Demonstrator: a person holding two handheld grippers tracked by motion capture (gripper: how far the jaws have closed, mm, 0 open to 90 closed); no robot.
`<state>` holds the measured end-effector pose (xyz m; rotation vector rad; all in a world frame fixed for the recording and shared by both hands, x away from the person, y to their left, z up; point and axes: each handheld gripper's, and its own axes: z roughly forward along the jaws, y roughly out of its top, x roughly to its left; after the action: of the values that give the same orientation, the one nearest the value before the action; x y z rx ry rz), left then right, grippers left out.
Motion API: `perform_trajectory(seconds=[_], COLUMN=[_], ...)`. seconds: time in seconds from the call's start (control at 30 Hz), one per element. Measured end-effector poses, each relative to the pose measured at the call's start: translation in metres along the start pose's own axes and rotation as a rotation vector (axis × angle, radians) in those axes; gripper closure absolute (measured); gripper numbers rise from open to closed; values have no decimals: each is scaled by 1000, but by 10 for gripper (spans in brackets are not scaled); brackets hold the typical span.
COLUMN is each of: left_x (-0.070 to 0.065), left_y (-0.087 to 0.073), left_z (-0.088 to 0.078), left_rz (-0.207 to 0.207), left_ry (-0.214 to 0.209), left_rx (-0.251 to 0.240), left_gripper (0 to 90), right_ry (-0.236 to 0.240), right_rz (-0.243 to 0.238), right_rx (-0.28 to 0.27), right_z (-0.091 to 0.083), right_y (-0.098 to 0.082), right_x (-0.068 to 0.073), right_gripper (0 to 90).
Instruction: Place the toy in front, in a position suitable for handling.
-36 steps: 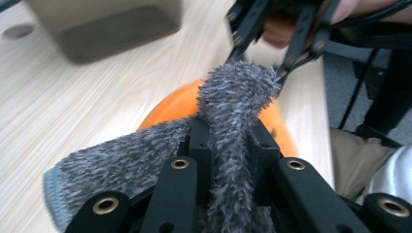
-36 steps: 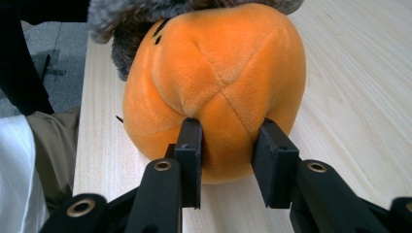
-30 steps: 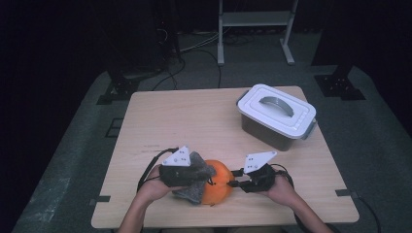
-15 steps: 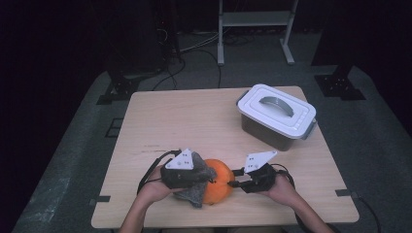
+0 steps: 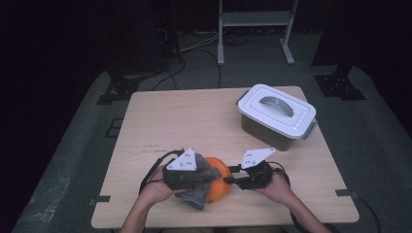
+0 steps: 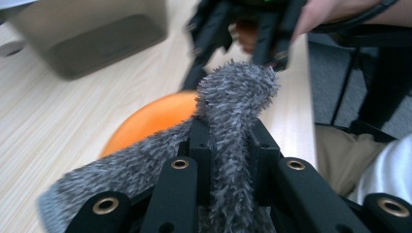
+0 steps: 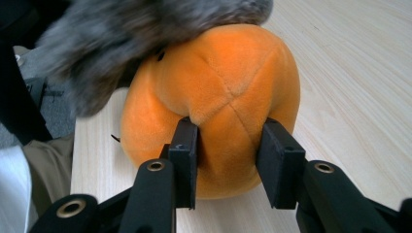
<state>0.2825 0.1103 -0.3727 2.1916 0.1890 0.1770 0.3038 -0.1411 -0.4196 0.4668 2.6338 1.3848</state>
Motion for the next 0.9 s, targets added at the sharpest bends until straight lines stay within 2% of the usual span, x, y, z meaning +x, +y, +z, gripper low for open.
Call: perform_trajectory(seconds=[0.1, 0.17, 0.2, 0.33, 0.43, 0.53, 0.57, 0.6, 0.67, 0.73, 0.77, 0.8, 0.87, 0.9], left_x=[-5, -4, -3, 4, 16, 26, 26, 28, 27, 25, 25, 24, 21, 19], left_y=[0, -4, -6, -10, -21, -32, -32, -36, -37, -36, -36, -35, -34, -33], left_z=[10, 17, 18, 9, 0, -8, -8, -9, -6, -2, -2, 1, 6, 7], left_rz=[18, 7, 4, -4, -66, -107, -107, -125, -131, -128, -128, -128, -116, -115], left_ry=[-30, -40, -39, -10, 13, 51, 51, 47, 33, 12, 12, -23, -61, -67], left_rx=[23, 31, 30, 25, -9, -12, -12, -21, -22, -14, -14, -18, -17, -16], left_gripper=[769, 769, 770, 770, 769, 769, 769, 769, 769, 769, 767, 763, 763, 762], right_ry=[-8, -10, -12, -7, -7, -4, -4, -1, 10, 41, 41, 70, 89, 95], right_rz=[9, 6, -6, -7, -9, -7, -7, 0, 7, 35, 35, 68, 83, 87], right_rx=[7, 17, 24, 24, 27, 32, 32, 32, 30, 25, 25, 16, 1, 1], right_z=[3, 3, 3, 3, 3, 2, 2, 2, 2, 1, 1, 0, -1, 0], right_y=[1, 0, -1, -4, -5, -7, -7, -8, -7, -6, -6, -7, -6, -5], right_x=[1, 2, 1, 1, -1, -3, -3, -4, -5, -8, -8, -10, -10, -10], right_gripper=[620, 627, 633, 650, 650, 650, 650, 640, 571, 433, 433, 341, 313, 309])
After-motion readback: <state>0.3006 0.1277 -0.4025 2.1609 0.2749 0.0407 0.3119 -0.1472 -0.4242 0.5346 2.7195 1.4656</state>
